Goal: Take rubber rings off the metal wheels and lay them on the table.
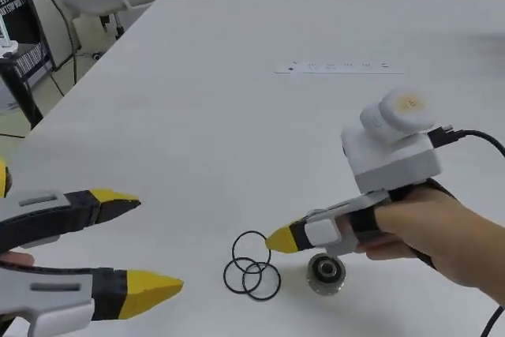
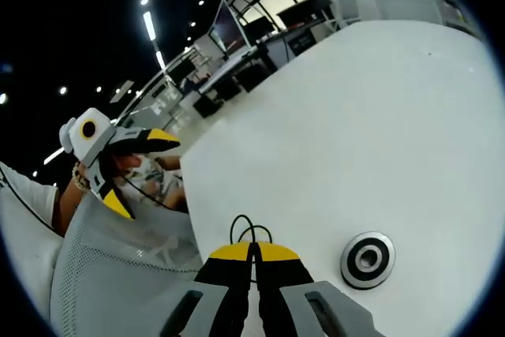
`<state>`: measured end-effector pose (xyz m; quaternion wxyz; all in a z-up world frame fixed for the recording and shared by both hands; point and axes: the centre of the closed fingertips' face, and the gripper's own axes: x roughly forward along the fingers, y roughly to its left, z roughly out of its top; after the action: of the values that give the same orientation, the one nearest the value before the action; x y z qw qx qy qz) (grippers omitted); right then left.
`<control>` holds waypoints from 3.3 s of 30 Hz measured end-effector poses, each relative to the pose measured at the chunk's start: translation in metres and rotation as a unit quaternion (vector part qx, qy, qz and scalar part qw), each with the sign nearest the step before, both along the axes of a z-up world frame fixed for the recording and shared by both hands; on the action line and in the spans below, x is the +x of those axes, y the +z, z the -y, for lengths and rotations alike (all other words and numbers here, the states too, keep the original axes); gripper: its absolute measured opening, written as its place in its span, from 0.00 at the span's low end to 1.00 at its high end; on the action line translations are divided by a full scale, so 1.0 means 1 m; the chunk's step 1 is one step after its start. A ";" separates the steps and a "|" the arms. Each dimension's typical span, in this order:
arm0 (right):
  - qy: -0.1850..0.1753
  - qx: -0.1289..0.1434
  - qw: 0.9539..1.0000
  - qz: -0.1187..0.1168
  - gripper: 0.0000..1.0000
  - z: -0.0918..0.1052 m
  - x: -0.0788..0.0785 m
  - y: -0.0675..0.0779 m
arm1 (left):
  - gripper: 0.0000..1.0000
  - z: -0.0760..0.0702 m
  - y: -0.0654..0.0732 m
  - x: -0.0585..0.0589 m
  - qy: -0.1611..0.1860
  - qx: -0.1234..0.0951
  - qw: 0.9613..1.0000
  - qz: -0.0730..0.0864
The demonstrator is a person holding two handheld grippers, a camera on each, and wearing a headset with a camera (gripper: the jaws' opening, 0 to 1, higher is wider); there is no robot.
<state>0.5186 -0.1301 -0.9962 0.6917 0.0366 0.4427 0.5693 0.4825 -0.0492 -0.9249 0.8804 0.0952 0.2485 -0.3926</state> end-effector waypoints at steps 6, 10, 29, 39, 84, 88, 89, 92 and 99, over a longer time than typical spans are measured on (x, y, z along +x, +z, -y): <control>0.011 -0.021 1.000 0.001 0.00 -0.002 -0.004 -0.013 | 0.65 0.001 -0.005 -0.003 -0.006 0.009 1.000 0.002; 0.022 -0.039 0.999 0.016 0.00 -0.001 -0.005 -0.019 | 0.65 0.001 -0.006 -0.002 -0.002 0.001 1.000 0.000; 0.030 -0.064 0.995 0.066 0.06 0.004 0.004 -0.021 | 0.64 0.000 -0.002 -0.001 0.014 -0.001 1.000 0.009; 0.050 -0.047 0.991 0.117 0.12 0.005 0.010 0.000 | 0.64 0.001 0.005 -0.001 0.011 0.000 1.000 0.016; -0.058 -0.038 0.981 0.183 0.26 0.088 0.079 0.032 | 0.62 0.092 0.101 0.082 -0.135 0.021 0.979 0.149; -0.041 -0.055 0.982 0.174 0.27 0.089 0.074 0.017 | 0.58 0.114 0.090 0.094 -0.145 0.005 0.979 0.145; -0.036 -0.060 0.983 0.172 0.27 0.089 0.073 0.013 | 0.57 0.120 0.085 0.098 -0.148 0.003 0.979 0.141; -0.025 -0.069 0.982 0.173 0.28 0.090 0.070 0.006 | 0.54 0.134 0.067 0.105 -0.161 0.017 0.978 0.133; -0.003 -0.096 0.981 0.170 0.28 0.095 0.066 -0.014 | 0.52 0.155 0.030 0.115 -0.173 0.017 0.979 0.108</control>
<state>0.5845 -0.2246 -1.0103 0.7587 -0.1259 0.3709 0.5205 0.5973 -0.2042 -0.8946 0.8189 0.1934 0.1389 -0.5222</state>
